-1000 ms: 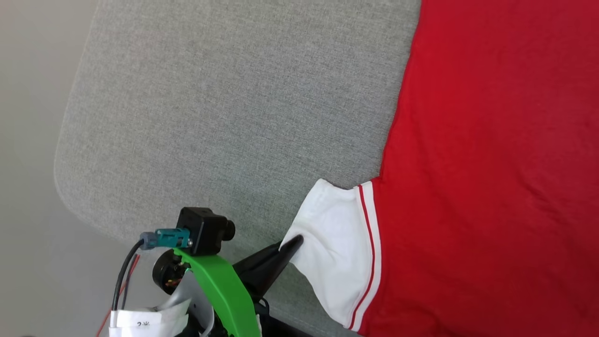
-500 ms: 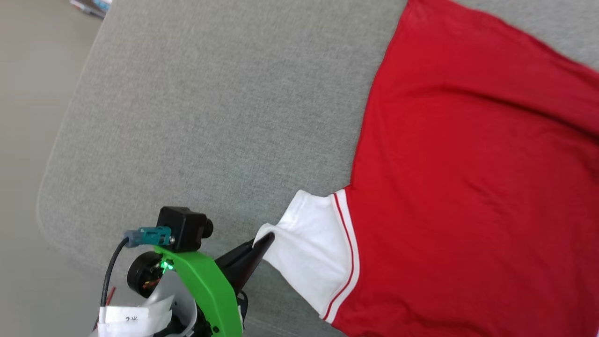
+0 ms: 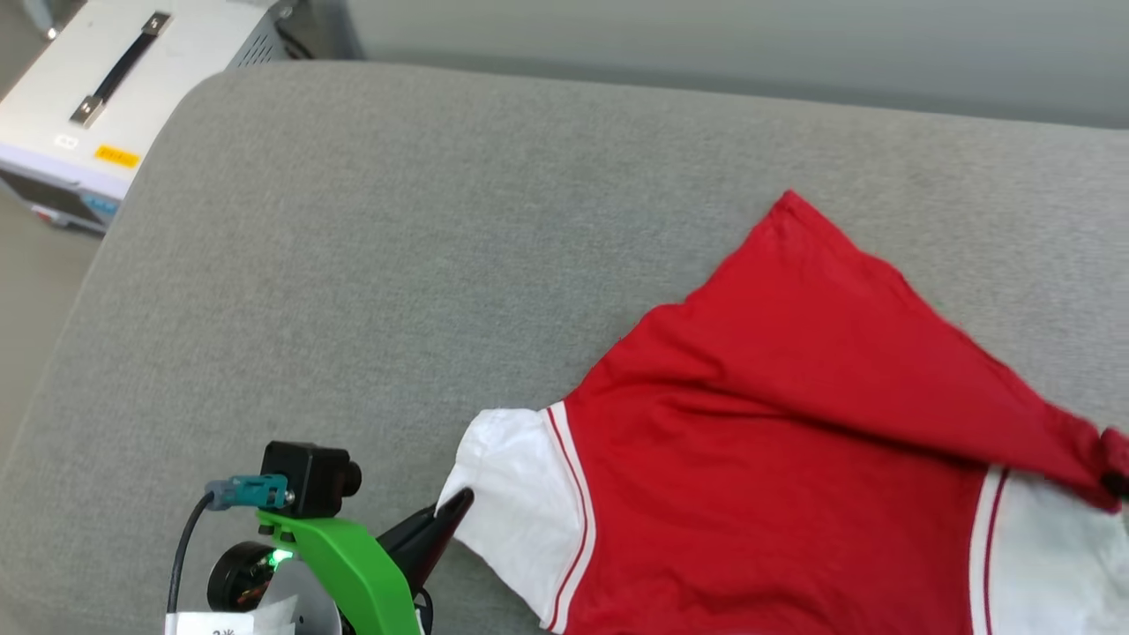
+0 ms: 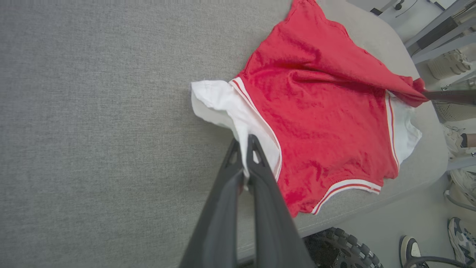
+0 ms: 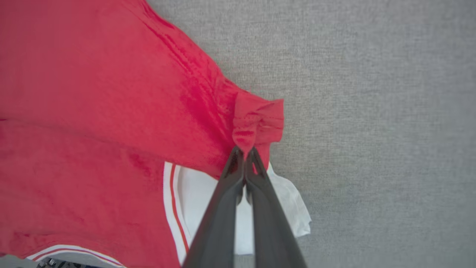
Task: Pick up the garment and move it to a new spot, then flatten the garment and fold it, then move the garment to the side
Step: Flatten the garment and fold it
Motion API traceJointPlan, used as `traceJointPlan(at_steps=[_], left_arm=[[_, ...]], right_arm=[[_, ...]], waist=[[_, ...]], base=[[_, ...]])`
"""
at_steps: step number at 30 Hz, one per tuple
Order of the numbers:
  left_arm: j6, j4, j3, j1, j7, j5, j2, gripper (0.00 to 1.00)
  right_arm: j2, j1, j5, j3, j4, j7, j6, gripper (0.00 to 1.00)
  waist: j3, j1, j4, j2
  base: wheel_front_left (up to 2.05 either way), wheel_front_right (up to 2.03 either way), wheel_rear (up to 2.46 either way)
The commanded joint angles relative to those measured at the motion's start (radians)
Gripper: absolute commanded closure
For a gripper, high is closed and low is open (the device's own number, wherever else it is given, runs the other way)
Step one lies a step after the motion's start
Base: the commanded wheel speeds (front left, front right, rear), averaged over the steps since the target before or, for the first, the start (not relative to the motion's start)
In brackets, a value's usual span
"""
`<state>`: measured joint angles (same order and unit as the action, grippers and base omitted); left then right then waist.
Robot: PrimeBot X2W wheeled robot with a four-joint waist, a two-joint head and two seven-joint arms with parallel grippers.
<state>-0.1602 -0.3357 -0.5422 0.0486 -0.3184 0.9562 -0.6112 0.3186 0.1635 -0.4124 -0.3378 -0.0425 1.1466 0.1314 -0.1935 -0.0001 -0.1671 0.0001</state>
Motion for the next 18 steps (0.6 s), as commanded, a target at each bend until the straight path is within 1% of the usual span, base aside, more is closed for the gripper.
traceJointPlan(at_steps=[1, 6, 12, 17, 18], left_arm=[[-0.004, 0.002, 0.003, -0.012, 0.006, 0.001, -0.006, 1.00], [-0.002, 0.010, -0.002, -0.020, 0.021, -0.001, 0.004, 1.00], [-0.001, 0.019, -0.001, -0.030, 0.037, 0.001, 0.011, 1.00], [0.000, 0.020, -0.005, -0.029, 0.040, 0.001, 0.016, 1.00], [0.000, 0.020, -0.005, -0.028, 0.040, 0.001, 0.016, 1.00]], right_arm=[[-0.022, -0.043, -0.009, -0.014, -0.025, 0.005, -0.001, 1.00], [-0.095, -0.180, -0.007, -0.063, -0.094, -0.012, -0.001, 1.00], [-0.160, -0.286, -0.014, -0.085, -0.099, -0.052, -0.001, 1.00], [-0.160, -0.295, -0.013, -0.075, -0.078, -0.081, -0.001, 1.00], [-0.152, -0.289, -0.013, -0.068, -0.079, -0.092, -0.001, 0.68]], waist=[[0.064, 0.0001, 0.060, -0.0001], [0.080, 0.0001, 0.069, -0.0001], [0.086, 0.0001, 0.076, -0.0001], [0.086, 0.0001, 0.078, -0.0001], [0.084, 0.0001, 0.077, -0.0001]], base=[[0.00, 0.00, 0.00], [0.00, 0.00, 0.00], [0.00, 0.00, 0.00], [0.00, 0.00, 0.00], [0.00, 0.00, 0.00]])
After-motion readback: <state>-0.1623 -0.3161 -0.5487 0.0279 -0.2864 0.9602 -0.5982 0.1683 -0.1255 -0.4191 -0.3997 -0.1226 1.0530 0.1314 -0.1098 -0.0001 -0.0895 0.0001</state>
